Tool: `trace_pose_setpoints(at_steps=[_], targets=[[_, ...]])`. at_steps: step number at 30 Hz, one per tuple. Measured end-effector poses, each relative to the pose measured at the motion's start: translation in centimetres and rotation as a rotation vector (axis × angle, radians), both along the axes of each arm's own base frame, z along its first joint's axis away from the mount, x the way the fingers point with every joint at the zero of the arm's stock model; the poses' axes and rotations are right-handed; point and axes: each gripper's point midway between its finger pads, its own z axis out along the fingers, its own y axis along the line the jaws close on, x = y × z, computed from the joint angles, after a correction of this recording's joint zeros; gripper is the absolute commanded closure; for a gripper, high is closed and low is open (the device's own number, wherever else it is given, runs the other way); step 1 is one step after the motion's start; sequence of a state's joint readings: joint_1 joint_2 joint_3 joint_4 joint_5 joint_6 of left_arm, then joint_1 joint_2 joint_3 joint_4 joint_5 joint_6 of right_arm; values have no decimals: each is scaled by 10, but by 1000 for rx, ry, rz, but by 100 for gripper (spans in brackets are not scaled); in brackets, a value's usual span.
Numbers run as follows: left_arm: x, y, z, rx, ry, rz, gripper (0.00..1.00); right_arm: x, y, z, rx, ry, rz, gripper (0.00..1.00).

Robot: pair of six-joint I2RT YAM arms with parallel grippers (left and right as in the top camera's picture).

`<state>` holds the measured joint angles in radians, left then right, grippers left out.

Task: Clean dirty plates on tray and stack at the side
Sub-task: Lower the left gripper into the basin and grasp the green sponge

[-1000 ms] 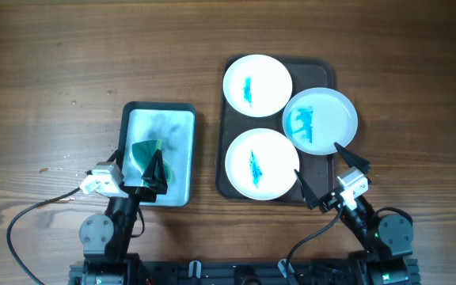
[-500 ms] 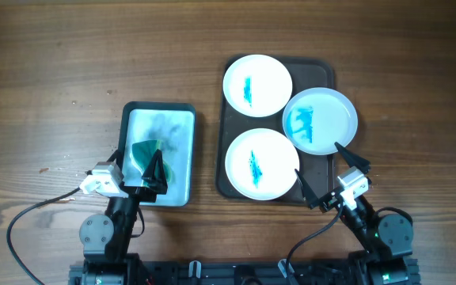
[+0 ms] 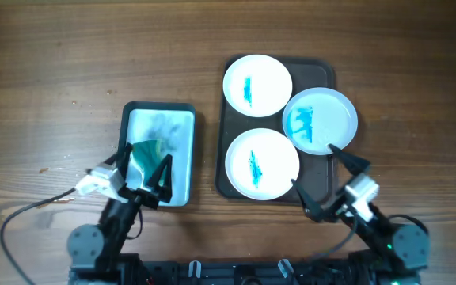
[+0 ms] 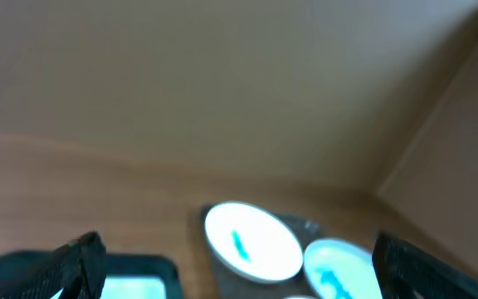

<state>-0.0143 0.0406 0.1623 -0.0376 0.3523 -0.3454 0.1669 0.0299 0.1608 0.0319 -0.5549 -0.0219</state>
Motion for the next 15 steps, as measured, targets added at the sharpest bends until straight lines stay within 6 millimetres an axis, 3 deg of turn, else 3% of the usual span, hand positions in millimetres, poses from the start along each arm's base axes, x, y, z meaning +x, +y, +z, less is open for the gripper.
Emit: trace_pose_setpoints(at_steps=[3,6,11,15], targets=[[-5,1,51,29,39,7,0,-12,-1,49,2,14,10,0],[4,2,65,72,244,10,0,-8,1,61,-22,200,18,0],[35,3,46,112,757,-9,0,26,9,38,-62,608,24,0],[49,-3,12,103,966,-55,0,42,16,11,-42,783,47,0]])
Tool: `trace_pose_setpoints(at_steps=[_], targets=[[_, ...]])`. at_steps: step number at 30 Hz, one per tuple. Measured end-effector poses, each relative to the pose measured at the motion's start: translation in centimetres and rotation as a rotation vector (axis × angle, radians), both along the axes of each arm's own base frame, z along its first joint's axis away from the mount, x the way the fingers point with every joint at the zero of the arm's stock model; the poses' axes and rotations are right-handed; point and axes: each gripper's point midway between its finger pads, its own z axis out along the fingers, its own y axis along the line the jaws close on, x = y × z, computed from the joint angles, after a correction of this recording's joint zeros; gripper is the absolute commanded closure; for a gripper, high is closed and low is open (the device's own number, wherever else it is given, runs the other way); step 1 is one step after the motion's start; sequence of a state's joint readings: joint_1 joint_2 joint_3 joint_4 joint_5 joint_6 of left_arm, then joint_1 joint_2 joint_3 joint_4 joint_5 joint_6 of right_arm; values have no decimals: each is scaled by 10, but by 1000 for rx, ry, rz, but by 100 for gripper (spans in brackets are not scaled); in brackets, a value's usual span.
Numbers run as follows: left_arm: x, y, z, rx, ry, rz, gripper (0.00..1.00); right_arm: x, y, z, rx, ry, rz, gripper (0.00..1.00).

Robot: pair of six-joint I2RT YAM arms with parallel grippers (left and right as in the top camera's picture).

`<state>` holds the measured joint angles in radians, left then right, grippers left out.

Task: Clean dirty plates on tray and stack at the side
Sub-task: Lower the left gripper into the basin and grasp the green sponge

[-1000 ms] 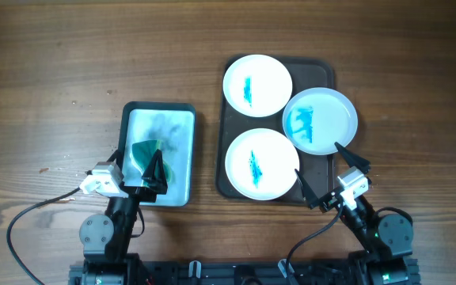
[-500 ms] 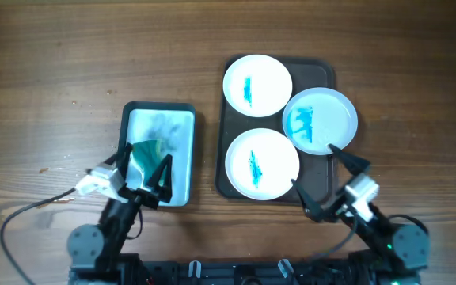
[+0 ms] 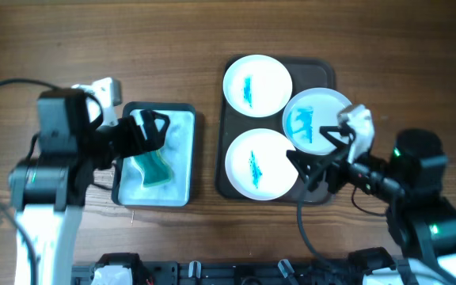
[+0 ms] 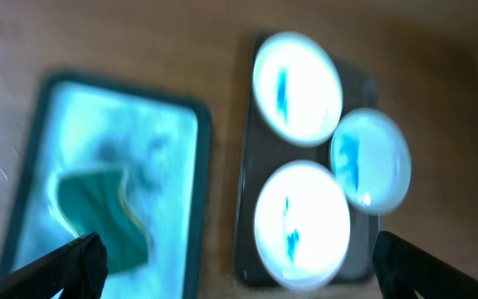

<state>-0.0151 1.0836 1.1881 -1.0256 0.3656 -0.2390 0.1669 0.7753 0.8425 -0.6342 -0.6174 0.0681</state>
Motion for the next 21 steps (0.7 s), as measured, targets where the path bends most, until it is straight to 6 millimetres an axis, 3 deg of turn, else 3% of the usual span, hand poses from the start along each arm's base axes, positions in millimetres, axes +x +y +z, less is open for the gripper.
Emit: trace_pose_setpoints(at_steps=[3,6,8,13,16,17,18,20,21], targets=[[-2,-1,-40,2,205,-3,0,5,3,-19,17,122,-10,3],[-12,9,-82,42,430,60,0,4,3,-32,24,204,-20,20],[-13,20,-111,88,540,132,0,1,3,-41,28,268,-29,27],[-12,29,-184,124,666,229,0,-4,0,-51,15,328,-50,30],[-21,34,-219,172,740,295,19,-5,-1,-52,15,337,-57,30],[-21,34,-227,181,742,302,46,-4,-1,-52,14,337,-59,30],[-22,34,-235,193,750,311,66,-4,-1,-52,13,336,-59,30],[-25,33,-246,202,771,319,96,-4,-1,-52,13,336,-60,30],[-26,31,-248,206,779,314,96,-4,-1,-52,13,337,-60,30]])
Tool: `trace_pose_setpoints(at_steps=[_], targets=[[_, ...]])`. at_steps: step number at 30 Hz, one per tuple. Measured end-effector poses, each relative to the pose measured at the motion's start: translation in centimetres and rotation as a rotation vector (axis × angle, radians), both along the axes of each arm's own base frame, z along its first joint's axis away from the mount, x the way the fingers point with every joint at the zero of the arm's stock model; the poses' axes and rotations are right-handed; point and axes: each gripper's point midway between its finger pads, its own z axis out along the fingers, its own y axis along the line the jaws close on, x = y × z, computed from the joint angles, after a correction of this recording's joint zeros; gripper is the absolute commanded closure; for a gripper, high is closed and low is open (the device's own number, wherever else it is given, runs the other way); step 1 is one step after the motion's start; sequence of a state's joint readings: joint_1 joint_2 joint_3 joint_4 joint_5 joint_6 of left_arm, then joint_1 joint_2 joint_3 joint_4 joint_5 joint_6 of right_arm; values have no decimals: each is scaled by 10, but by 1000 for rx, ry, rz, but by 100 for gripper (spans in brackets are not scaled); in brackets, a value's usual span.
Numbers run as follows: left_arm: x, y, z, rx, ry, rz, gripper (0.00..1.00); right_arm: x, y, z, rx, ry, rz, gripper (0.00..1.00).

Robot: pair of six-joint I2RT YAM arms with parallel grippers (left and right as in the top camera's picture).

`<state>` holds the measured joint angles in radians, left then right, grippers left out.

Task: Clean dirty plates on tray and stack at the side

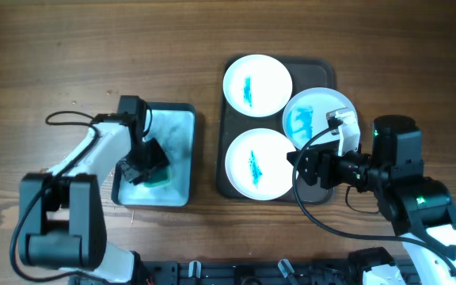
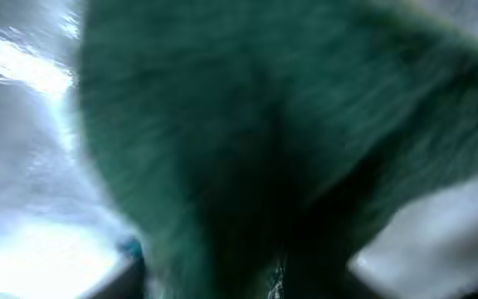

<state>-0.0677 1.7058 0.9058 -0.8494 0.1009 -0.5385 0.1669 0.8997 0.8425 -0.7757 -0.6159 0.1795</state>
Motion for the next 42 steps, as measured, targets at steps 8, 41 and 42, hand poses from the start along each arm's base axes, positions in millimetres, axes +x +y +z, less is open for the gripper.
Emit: trace_pose_setpoints(at_steps=[8,41,42], targets=[[-4,-3,4,1,16,-7,24,0,-1,-1,-5,1,-4,30],[41,12,65,95,-140,-127,54,-5,-10,-14,-39,86,-70,42],[39,12,60,95,-137,-122,58,-7,-15,-20,-59,118,-97,42]])
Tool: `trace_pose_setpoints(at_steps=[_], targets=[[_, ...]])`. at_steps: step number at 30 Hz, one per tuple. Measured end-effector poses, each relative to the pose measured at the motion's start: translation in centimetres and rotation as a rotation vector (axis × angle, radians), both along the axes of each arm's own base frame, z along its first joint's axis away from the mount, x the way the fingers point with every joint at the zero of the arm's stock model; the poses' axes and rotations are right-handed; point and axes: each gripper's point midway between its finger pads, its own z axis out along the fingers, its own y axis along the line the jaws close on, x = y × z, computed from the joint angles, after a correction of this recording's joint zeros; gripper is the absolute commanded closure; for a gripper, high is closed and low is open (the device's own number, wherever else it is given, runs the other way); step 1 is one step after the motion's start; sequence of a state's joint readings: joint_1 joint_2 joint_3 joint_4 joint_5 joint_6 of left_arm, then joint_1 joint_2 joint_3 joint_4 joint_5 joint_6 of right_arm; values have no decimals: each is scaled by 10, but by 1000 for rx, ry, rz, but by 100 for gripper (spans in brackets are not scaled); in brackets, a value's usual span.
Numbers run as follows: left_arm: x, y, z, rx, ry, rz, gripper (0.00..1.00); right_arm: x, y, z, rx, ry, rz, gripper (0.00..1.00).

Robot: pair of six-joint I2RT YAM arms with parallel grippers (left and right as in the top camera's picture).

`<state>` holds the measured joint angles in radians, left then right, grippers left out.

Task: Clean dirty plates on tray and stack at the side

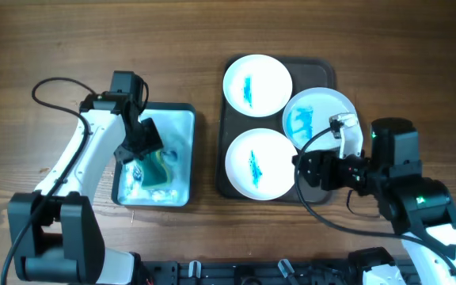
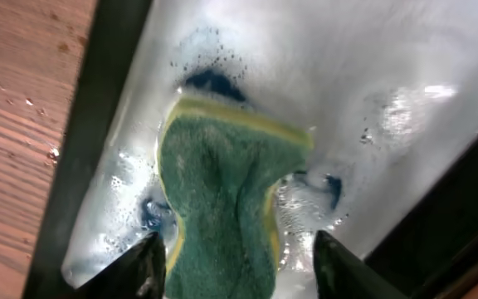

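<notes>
Three white plates smeared with blue sit on a dark tray (image 1: pixel 325 73): one at the back (image 1: pixel 257 85), one at the right (image 1: pixel 321 119) and one at the front (image 1: pixel 261 164). A green sponge with a yellow edge (image 2: pixel 218 199) lies in a wet, soapy basin (image 1: pixel 179 120). My left gripper (image 2: pixel 239 266) hangs low over the basin, open, its fingers on either side of the sponge's near end. My right gripper (image 1: pixel 301 170) is at the tray's front right, between the front plate and the right plate. Its jaws are too dark to read.
The basin stands on the wooden table left of the tray, with a narrow strip of wood between them. A black cable (image 1: pixel 50 85) loops over the table behind the left arm. The right arm's body covers the table at the front right.
The left wrist camera was pressed close on the sponge; it now sits higher, with the sponge and wet basin floor in view. The left arm has shifted slightly. The right gripper has barely moved.
Both arms were folded at the table's front edge, grippers open. Then the left gripper was above the basin and the right one by the tray's right side. Then the left gripper was down on the sponge, and now it straddles the sponge from slightly higher.
</notes>
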<state>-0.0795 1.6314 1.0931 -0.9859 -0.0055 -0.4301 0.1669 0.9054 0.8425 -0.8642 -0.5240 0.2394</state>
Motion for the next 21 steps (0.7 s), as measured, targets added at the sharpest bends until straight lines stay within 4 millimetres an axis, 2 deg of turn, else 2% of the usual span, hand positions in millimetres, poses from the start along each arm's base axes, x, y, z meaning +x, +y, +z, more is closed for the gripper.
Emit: trace_pose_setpoints(at_steps=[2,4,6,12,16,18,19,21], targets=[[-3,0,-14,-4,-7,8,66,-2,-9,-13,-43,67,-51,43],[-5,0,-31,-7,-27,16,79,-1,-14,-25,-74,119,-81,47],[-8,0,-45,-8,-46,23,96,1,-17,-35,-93,160,-100,51],[-9,1,-49,-7,-65,22,96,8,-19,-63,-132,267,-114,51],[-23,2,-41,1,11,1,96,11,-21,-81,-159,334,-122,50],[-28,2,-32,4,48,-8,96,14,-24,-92,-183,370,-140,50],[-25,2,-20,3,53,-11,96,15,-26,-99,-195,390,-150,52],[-7,-1,7,-3,-7,-26,96,19,-31,-113,-229,425,-176,53]])
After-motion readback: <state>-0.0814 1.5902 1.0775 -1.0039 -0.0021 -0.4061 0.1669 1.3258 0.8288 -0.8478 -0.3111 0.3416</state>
